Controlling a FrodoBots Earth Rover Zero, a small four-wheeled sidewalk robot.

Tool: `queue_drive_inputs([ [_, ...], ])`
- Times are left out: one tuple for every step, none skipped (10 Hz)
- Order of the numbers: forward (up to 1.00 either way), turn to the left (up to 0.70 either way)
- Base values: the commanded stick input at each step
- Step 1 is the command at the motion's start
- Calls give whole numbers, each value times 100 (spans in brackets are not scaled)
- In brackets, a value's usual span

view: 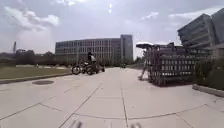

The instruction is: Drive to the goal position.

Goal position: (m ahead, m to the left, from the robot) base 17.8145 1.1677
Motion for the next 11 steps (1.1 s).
queue_drive_inputs([
  [99, 4],
  [99, 4],
  [99, 4],
  [99, 4],
  [99, 4],
  [99, 4],
  [99, 4],
  [99, 4],
  [99, 4],
  [99, 4],
  [99, 4],
])
